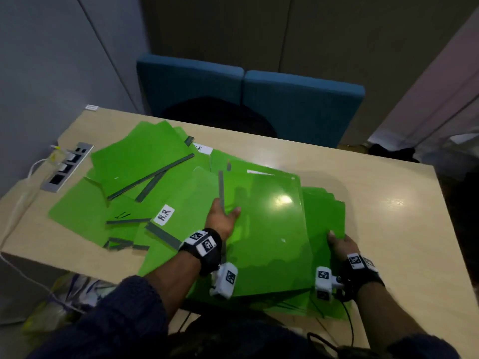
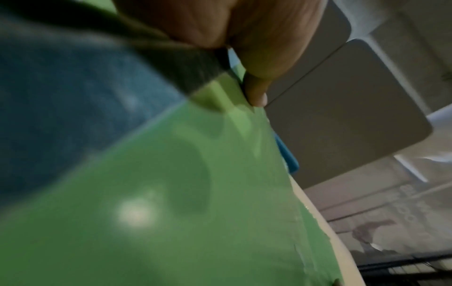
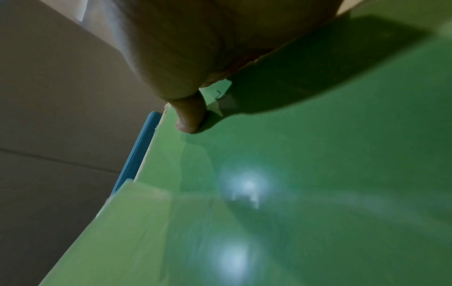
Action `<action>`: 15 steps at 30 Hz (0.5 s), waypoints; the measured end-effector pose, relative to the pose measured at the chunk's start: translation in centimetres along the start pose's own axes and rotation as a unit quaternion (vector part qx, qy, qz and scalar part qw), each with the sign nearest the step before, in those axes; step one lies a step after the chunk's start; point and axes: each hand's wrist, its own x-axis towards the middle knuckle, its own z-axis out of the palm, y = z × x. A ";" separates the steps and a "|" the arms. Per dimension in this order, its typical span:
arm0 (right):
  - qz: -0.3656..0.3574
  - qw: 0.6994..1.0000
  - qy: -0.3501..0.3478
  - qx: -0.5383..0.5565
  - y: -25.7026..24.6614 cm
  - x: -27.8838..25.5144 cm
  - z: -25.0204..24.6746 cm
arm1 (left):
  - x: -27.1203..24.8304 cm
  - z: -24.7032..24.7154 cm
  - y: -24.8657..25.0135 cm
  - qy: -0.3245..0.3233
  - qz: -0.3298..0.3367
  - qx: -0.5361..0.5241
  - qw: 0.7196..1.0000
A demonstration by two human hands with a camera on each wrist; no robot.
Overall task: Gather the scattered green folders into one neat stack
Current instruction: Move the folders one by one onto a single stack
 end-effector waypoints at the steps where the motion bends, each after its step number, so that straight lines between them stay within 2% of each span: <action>1: -0.003 1.000 0.003 0.003 -0.2 -0.1 0.0 | 0.0 1.1 -0.4 -0.013 -0.007 0.010 1.000; 5: -0.002 1.000 -0.012 0.015 0.1 -0.1 0.1 | -0.2 3.5 -0.8 -0.061 -0.031 0.079 0.995; 7: 0.008 0.998 -0.038 0.057 0.1 0.0 0.3 | -0.1 3.9 -0.9 -0.072 -0.014 0.143 0.987; 11: 0.038 0.984 -0.068 0.159 0.2 0.5 0.2 | -0.2 4.2 -1.0 -0.115 0.023 0.203 0.972; 13: 0.044 0.988 -0.068 0.132 0.7 1.0 0.2 | -0.3 4.0 -0.9 -0.138 0.043 0.230 0.963; 15: 0.025 0.994 -0.045 0.101 0.8 0.6 0.4 | 0.0 3.0 -1.3 -0.123 0.045 0.229 0.965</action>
